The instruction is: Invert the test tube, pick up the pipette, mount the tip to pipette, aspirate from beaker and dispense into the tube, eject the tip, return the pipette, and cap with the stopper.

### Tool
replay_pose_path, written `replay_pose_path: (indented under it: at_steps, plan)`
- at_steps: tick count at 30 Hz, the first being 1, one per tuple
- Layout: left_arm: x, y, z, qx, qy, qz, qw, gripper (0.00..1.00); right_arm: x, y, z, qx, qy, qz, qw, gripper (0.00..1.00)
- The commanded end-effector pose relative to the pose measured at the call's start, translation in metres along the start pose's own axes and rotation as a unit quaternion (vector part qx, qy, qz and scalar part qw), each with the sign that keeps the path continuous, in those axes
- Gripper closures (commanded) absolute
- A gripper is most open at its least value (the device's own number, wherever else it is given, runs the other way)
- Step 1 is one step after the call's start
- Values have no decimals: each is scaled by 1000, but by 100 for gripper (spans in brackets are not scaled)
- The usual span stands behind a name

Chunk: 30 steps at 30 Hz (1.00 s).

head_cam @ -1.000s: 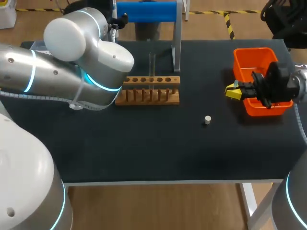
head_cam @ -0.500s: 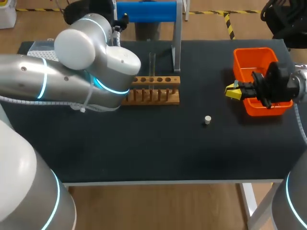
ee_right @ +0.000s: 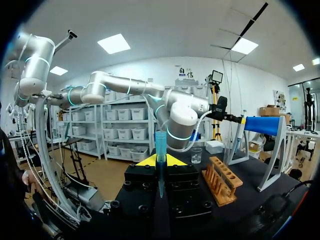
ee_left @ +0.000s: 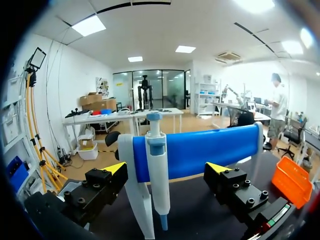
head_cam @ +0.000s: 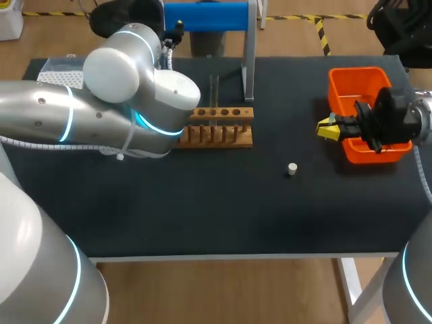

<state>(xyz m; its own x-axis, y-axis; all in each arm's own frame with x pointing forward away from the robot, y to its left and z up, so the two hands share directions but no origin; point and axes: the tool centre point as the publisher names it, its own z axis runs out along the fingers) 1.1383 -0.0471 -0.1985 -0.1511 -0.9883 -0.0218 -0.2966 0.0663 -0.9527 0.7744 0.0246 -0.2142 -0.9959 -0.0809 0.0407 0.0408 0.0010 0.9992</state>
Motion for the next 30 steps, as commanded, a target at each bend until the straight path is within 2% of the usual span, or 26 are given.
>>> replay_pose_path:
  at_steps: [1, 2, 6, 8, 9, 10, 30]
  plan:
    - [1, -1, 7, -1, -2, 2, 1000, 10, 1, 1, 0, 1, -1, 0, 1000, 100]
    - [0, -1, 8, -1, -2, 2, 1000, 12, 1, 1, 0, 1, -1, 0, 1000, 100]
    - [-1, -3, 11, 1, -2, 4, 1000, 33, 1, 1, 0, 1, -1, 0, 1000, 100]
    - [-1, -3, 13, 0, -1, 7, 1000, 32, 1, 1, 0, 1, -1, 0, 1000, 100]
    - [-1, -3, 14, 0, -1, 8, 1000, 44, 1, 1, 0, 1, -1, 0, 1000, 100]
    - [-2, -3, 15, 0, -1, 8, 1000, 47, 1, 1, 0, 1, -1, 0, 1000, 100]
    - [-11, -5, 24, 3, -4, 9, 1000, 48, 1, 1, 0, 1, -1, 0, 1000, 100]
